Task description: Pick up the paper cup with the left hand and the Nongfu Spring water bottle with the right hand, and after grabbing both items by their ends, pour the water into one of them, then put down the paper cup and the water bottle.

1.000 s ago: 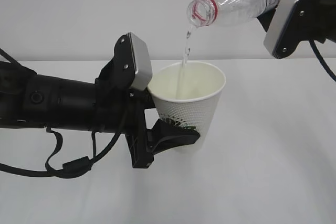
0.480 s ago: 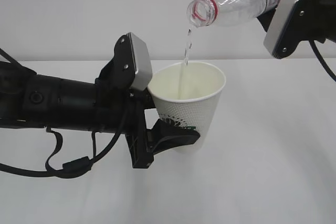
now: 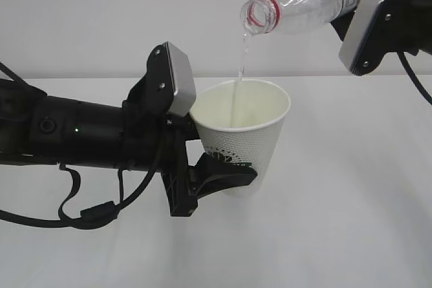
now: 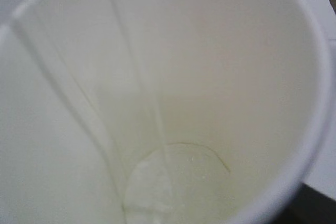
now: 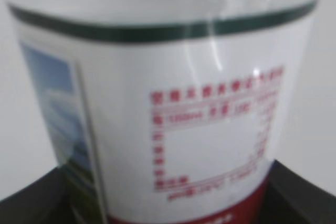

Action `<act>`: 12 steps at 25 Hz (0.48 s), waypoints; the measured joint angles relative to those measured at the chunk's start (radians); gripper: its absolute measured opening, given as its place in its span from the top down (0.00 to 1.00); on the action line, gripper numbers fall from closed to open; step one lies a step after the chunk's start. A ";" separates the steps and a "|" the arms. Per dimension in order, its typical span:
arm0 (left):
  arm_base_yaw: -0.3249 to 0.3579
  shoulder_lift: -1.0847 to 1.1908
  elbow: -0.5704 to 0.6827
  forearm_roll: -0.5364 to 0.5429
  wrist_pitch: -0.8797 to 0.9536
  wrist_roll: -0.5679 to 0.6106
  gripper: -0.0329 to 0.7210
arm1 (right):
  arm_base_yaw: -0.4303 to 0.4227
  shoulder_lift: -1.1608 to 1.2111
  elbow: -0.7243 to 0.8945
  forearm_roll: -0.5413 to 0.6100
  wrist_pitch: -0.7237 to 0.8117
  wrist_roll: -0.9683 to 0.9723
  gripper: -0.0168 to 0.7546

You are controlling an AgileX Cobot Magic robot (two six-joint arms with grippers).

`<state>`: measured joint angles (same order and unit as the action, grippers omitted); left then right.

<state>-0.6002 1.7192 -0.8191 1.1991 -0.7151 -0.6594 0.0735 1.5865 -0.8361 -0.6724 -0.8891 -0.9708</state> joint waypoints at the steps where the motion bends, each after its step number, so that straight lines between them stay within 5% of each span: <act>1: 0.000 0.000 0.000 0.000 0.000 0.000 0.30 | 0.000 0.000 0.000 0.000 0.000 0.000 0.30; 12: 0.000 0.000 0.000 0.000 0.000 0.000 0.30 | 0.000 0.000 0.000 0.000 0.000 0.000 0.30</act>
<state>-0.6002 1.7192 -0.8191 1.1991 -0.7151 -0.6594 0.0735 1.5865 -0.8361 -0.6724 -0.8891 -0.9708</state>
